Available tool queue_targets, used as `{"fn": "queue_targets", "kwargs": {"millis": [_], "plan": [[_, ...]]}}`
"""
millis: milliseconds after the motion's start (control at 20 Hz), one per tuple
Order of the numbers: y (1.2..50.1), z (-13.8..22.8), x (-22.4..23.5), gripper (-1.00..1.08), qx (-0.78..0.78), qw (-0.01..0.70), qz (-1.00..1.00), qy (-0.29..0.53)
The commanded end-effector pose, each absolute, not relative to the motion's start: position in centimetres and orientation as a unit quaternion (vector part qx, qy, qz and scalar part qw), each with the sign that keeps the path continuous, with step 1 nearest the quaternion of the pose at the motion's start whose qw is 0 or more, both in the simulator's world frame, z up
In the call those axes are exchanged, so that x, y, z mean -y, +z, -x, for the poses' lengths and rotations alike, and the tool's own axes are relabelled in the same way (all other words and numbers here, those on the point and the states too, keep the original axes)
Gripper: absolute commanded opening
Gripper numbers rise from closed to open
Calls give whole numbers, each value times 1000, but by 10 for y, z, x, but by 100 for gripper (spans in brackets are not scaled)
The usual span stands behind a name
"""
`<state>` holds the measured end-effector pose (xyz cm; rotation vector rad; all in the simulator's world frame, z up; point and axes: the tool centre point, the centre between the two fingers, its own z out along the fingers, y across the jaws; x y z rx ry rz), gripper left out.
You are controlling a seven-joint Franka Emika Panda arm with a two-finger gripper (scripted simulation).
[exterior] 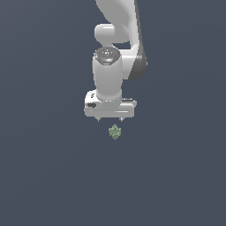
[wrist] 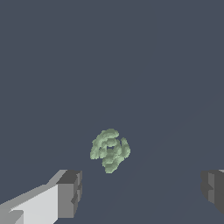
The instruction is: Pick up the object and move it to a goal position.
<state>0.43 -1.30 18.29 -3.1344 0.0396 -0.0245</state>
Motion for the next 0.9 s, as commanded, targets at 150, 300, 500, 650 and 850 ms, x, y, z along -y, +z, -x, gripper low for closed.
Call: {"fn": "queue_targets", "kwargs": {"millis": [150, 300, 500, 650, 850], "plan": [[184, -6, 15, 100, -17, 5, 1000, -10], [188, -11, 19, 100, -30, 10, 999, -18], [192, -16, 23, 100, -45, 15, 999, -25], [192, -16, 23, 100, -46, 15, 999, -25], [189, -15, 22, 100, -35, 13, 999, -23]]}}
